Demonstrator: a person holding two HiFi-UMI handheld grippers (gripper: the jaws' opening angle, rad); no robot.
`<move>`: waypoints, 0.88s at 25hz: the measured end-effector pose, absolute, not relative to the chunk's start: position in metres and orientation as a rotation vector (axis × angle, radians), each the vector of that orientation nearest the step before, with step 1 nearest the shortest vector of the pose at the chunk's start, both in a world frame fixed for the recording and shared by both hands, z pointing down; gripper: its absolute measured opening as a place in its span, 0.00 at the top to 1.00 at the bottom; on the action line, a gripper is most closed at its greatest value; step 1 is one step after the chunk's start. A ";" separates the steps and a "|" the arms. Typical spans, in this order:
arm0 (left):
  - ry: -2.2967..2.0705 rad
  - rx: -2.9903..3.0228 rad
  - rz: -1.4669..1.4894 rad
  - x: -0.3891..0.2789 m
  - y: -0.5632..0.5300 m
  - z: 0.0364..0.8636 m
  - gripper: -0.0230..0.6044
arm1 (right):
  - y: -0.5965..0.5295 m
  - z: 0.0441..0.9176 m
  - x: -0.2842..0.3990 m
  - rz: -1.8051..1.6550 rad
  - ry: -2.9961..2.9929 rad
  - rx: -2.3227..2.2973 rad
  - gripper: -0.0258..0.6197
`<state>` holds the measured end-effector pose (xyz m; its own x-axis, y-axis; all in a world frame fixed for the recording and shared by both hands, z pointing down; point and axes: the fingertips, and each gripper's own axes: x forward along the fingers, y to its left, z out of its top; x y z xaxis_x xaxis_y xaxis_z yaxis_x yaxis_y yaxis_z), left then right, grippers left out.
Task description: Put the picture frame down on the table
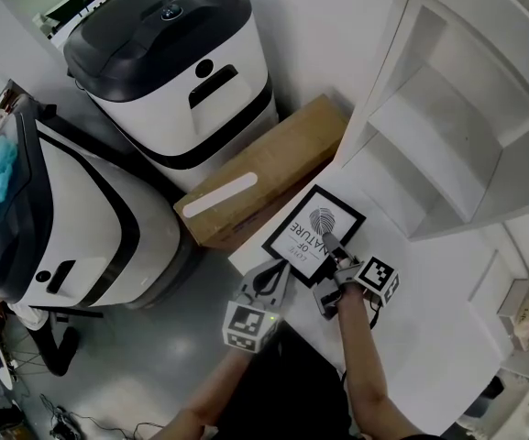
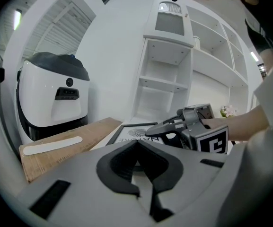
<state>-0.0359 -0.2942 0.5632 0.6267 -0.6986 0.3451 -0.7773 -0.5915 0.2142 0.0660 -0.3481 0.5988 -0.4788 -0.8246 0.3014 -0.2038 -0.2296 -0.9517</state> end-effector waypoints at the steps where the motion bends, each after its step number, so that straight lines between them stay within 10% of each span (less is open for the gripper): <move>1: -1.181 2.508 0.319 -0.036 -0.294 0.563 0.95 | -0.348 0.599 0.066 -1.758 1.565 -1.232 0.94; 22: -1.171 2.498 0.333 -0.027 -0.285 0.569 0.95 | -0.347 0.610 0.070 -1.784 1.510 -1.273 0.91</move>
<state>-0.0272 -0.2854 0.5694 0.6288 -0.6903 0.3580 -0.7753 -0.5916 0.2211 0.0701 -0.3466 0.6096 -0.4550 -0.8218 0.3431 -0.2023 -0.2798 -0.9385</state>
